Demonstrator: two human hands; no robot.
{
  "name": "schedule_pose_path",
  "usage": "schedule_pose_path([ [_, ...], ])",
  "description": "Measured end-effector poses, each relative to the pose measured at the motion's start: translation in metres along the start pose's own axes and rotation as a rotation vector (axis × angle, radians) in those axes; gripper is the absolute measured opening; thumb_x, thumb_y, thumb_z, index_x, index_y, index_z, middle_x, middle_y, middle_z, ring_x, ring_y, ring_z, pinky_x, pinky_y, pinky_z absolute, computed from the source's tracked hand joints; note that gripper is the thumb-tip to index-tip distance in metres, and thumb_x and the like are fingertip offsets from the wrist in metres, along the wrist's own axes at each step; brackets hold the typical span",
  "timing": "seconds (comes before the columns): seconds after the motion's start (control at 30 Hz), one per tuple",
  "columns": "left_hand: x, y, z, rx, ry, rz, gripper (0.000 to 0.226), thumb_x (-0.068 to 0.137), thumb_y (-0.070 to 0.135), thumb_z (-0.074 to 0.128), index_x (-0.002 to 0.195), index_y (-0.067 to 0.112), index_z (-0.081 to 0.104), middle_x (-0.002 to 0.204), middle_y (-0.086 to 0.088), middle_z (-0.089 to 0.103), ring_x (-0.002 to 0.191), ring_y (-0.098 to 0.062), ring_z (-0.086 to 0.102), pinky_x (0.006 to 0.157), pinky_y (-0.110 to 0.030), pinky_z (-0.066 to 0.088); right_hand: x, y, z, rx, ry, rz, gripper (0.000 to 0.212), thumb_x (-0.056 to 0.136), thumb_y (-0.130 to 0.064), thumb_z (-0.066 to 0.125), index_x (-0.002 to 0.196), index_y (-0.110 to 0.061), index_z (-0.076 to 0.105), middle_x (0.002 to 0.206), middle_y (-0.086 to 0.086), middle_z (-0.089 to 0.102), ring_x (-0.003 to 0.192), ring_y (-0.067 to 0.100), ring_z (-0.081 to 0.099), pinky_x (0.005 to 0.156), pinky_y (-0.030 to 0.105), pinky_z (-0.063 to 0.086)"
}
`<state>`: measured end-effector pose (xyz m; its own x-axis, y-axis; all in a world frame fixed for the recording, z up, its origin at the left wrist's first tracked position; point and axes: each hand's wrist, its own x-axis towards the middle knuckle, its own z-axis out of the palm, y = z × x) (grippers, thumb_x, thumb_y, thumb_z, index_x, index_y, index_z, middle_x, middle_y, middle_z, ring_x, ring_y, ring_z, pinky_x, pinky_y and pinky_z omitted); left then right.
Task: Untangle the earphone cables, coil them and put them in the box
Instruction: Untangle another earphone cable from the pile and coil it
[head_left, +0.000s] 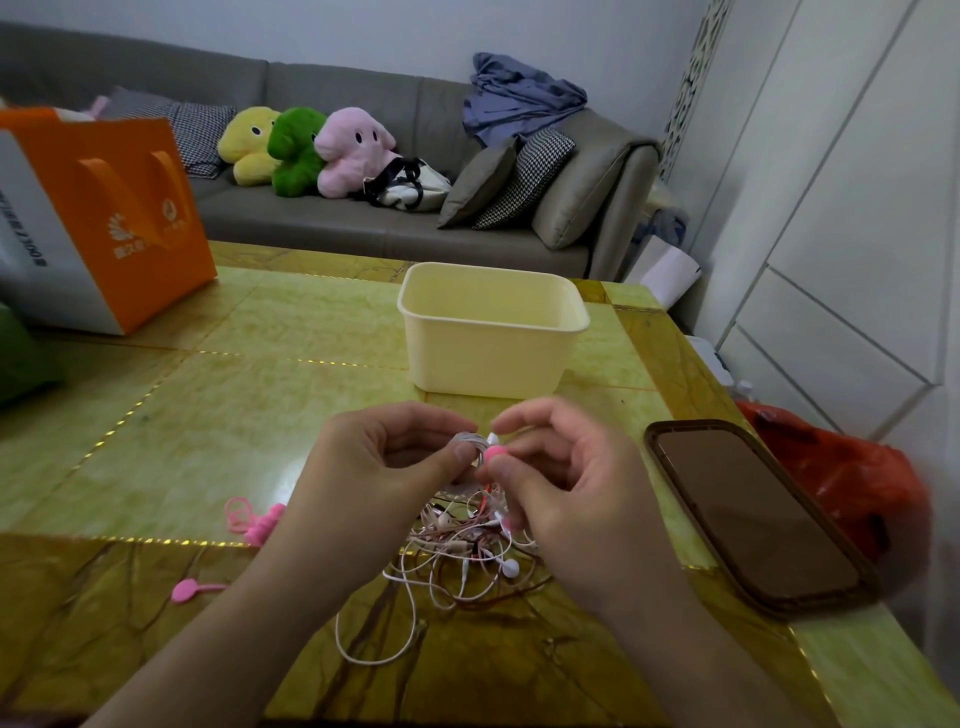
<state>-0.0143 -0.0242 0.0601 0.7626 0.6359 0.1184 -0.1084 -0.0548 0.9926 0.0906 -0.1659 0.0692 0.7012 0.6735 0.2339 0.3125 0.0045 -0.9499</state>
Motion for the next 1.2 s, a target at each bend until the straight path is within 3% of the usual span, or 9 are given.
schedule_pose_path([
  [0.13,0.001,-0.002,-0.001,0.039,0.016,0.017,0.014,0.085,0.005,0.08,0.099,0.01,0.08,0.088,-0.01,0.082,0.083,-0.028,0.08,0.079,-0.035,0.065,-0.001,0.002,0.002,-0.112,0.021,0.001,0.015,0.091,-0.005,0.081,0.085,-0.017,0.074,0.075,-0.005,0.079,0.064,0.008,0.073,0.061,0.024,0.056],
  [0.3,0.001,-0.002,-0.001,0.064,0.032,0.006,0.013,0.087,0.006,0.08,0.098,0.013,0.081,0.087,-0.008,0.081,0.082,-0.027,0.08,0.08,-0.039,0.064,-0.002,-0.002,-0.003,-0.149,0.055,0.012,0.016,0.093,-0.013,0.081,0.082,-0.021,0.072,0.074,-0.001,0.077,0.055,0.008,0.068,0.053,0.034,0.059],
  [0.4,0.003,-0.004,-0.003,0.111,0.089,-0.011,0.012,0.088,0.009,0.081,0.096,0.017,0.081,0.086,-0.003,0.082,0.08,-0.022,0.08,0.078,-0.036,0.062,0.001,-0.008,-0.013,-0.1,0.094,0.027,0.015,0.096,-0.013,0.077,0.084,-0.019,0.07,0.073,0.003,0.076,0.043,0.003,0.055,0.045,0.019,0.043],
  [0.5,0.004,-0.004,-0.005,0.111,0.12,-0.017,0.01,0.089,0.011,0.081,0.095,0.019,0.082,0.085,-0.002,0.082,0.079,-0.021,0.08,0.079,-0.037,0.062,0.002,-0.007,-0.016,-0.158,0.074,0.027,0.012,0.096,-0.015,0.077,0.085,-0.018,0.073,0.072,0.0,0.077,0.049,0.001,0.06,0.051,0.014,0.045],
  [0.67,0.001,-0.004,0.001,0.058,0.052,-0.002,0.01,0.088,0.01,0.081,0.096,0.016,0.081,0.087,-0.007,0.081,0.081,-0.025,0.08,0.075,-0.035,0.06,-0.003,-0.001,-0.002,-0.237,-0.018,-0.027,0.013,0.096,-0.011,0.076,0.089,-0.022,0.078,0.075,-0.009,0.078,0.071,0.004,0.075,0.065,0.021,0.058],
  [0.8,-0.001,-0.003,0.005,0.03,0.007,-0.012,0.01,0.088,0.01,0.079,0.094,0.017,0.082,0.089,-0.008,0.081,0.082,-0.027,0.08,0.075,-0.035,0.06,-0.005,0.006,0.006,-0.383,0.007,-0.072,0.016,0.096,-0.017,0.077,0.085,-0.025,0.068,0.072,-0.013,0.076,0.064,0.006,0.071,0.055,0.019,0.05],
  [0.9,-0.001,-0.003,0.003,0.026,-0.017,-0.024,0.012,0.089,0.009,0.079,0.093,0.02,0.082,0.091,-0.009,0.081,0.083,-0.028,0.079,0.076,-0.035,0.06,-0.004,0.01,0.007,-0.459,0.004,-0.052,0.019,0.092,-0.023,0.077,0.08,-0.025,0.063,0.069,-0.011,0.074,0.062,0.01,0.07,0.058,0.037,0.058],
  [1.03,-0.004,-0.001,0.006,0.074,-0.072,-0.014,0.011,0.09,0.008,0.079,0.096,0.017,0.082,0.093,-0.008,0.08,0.082,-0.029,0.079,0.078,-0.04,0.064,-0.004,0.013,0.007,-0.534,0.06,-0.088,0.018,0.088,-0.028,0.073,0.076,-0.025,0.059,0.065,-0.007,0.068,0.063,0.013,0.066,0.057,0.044,0.057],
  [1.2,-0.005,0.002,0.01,0.049,-0.081,-0.035,0.011,0.09,0.005,0.078,0.098,0.011,0.081,0.094,-0.008,0.08,0.076,-0.03,0.079,0.068,-0.039,0.066,-0.008,0.01,0.009,-0.724,0.117,-0.208,0.018,0.094,-0.04,0.064,0.097,-0.033,0.048,0.07,-0.007,0.06,0.068,0.02,0.06,0.055,0.043,0.05],
])
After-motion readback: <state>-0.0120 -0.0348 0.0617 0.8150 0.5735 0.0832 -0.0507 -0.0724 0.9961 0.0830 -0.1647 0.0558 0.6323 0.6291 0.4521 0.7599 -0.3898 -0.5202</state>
